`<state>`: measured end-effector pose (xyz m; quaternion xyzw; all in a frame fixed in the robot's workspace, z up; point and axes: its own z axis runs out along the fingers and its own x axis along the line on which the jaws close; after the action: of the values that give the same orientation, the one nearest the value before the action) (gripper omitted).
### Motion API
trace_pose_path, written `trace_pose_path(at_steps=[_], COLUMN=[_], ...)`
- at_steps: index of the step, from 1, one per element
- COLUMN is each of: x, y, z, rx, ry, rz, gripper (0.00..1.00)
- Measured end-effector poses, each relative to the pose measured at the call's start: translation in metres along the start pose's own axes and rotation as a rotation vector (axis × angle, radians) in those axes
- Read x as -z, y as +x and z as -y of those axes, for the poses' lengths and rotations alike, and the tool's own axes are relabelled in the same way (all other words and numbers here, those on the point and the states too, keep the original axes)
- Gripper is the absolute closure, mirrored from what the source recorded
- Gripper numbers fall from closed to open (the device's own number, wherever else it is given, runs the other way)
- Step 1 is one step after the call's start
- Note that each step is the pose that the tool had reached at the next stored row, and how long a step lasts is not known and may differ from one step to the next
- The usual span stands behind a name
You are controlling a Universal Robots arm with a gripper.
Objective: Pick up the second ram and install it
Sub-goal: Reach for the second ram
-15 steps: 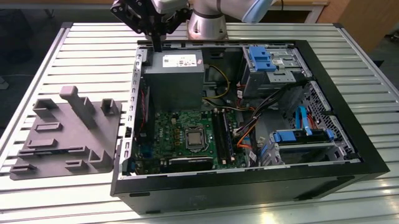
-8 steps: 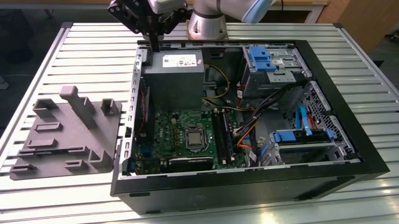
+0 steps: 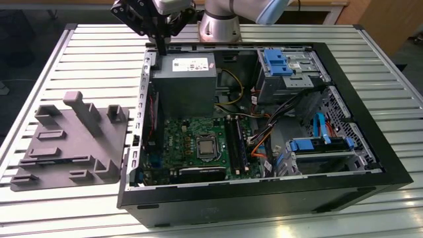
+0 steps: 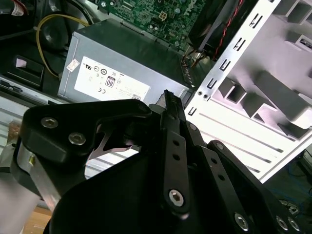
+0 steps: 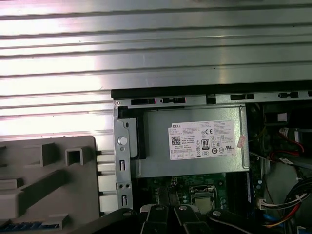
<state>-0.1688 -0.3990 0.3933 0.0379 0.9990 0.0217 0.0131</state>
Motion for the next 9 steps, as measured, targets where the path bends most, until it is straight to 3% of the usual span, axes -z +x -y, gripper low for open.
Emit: trace_pose_path(at_steps=[9], x=[0.0002], y=[0.0068], z=[0.0005], rx=[0.0], ry=[0.0], rz=[0.0], gripper=[0.89])
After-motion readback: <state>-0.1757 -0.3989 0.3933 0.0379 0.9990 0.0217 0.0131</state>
